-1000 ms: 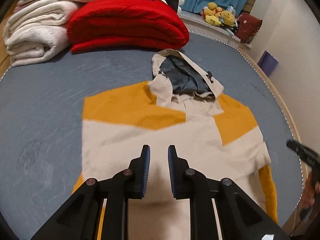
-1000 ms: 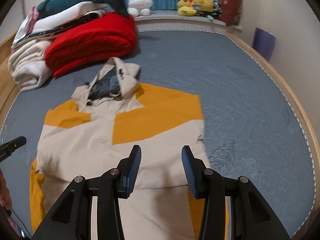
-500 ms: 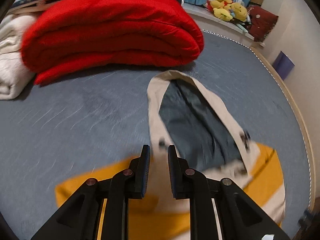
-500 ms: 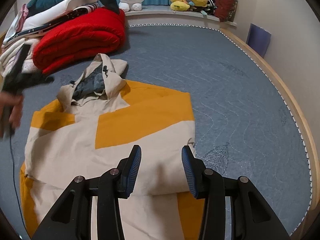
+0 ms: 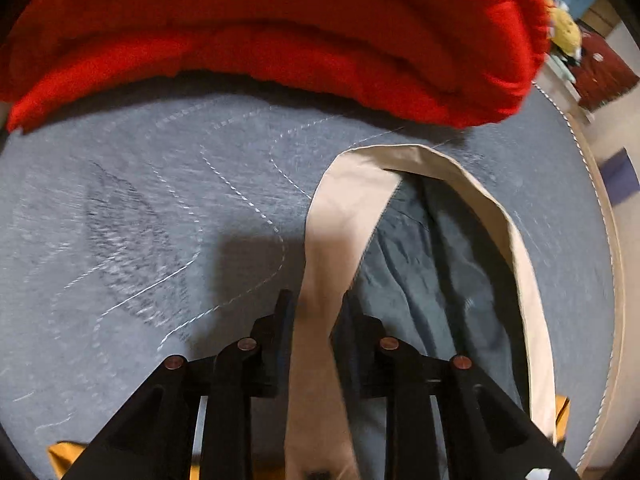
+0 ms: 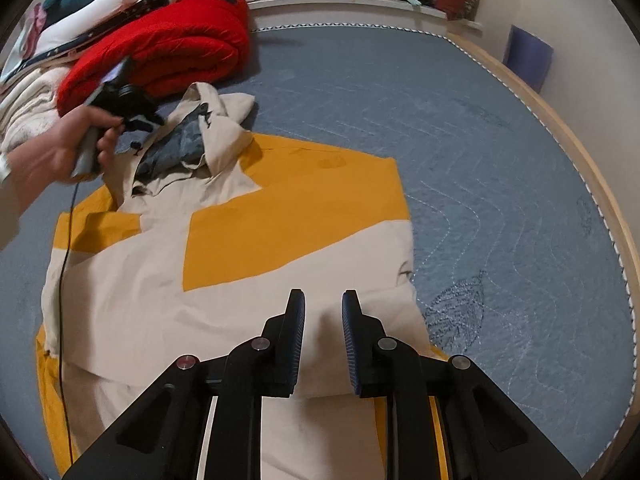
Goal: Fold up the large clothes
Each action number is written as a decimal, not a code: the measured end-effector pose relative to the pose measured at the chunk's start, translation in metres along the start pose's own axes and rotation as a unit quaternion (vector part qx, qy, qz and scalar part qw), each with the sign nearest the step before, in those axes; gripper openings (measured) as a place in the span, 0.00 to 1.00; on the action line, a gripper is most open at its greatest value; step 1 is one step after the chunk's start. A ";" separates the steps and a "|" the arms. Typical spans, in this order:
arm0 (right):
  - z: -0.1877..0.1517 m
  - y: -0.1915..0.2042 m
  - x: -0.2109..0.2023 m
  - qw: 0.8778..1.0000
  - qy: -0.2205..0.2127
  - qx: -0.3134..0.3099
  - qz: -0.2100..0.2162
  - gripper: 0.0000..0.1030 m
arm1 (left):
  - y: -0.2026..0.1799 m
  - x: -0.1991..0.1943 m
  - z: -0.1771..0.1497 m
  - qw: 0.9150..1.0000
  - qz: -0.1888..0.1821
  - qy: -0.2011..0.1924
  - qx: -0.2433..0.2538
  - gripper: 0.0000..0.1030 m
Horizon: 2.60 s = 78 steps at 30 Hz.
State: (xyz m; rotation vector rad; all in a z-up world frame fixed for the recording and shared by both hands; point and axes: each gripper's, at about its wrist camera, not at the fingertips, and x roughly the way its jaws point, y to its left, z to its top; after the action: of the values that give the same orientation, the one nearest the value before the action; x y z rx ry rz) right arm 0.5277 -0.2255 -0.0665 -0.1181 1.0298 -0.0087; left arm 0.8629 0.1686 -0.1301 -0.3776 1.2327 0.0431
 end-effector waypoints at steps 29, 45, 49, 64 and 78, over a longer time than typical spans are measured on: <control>0.008 -0.015 -0.071 0.990 -0.071 0.074 0.094 0.20 | 0.007 -0.287 -0.451 0.978 -0.079 -0.052 0.187 0.03; -0.010 0.037 -0.052 0.982 -0.035 0.040 0.182 0.21 | 0.090 -0.197 -0.380 0.973 -0.196 -0.030 -0.118 0.32; -0.009 0.046 -0.042 0.980 -0.022 0.029 0.197 0.21 | 0.090 -0.179 -0.376 0.969 -0.205 -0.013 -0.138 0.34; -0.003 0.050 -0.025 0.976 -0.016 0.049 0.213 0.42 | 0.049 -0.231 -0.371 0.973 -0.198 -0.116 -0.035 0.00; -0.009 0.063 -0.022 0.976 -0.011 0.032 0.216 0.42 | 0.096 -0.166 -0.372 0.977 -0.154 -0.038 -0.139 0.37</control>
State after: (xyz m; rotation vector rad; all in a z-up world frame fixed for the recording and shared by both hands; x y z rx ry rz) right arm 0.5053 -0.1624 -0.0590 0.1664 1.0144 0.3528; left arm 0.4450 0.1733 -0.1049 -0.8019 1.0829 -0.0367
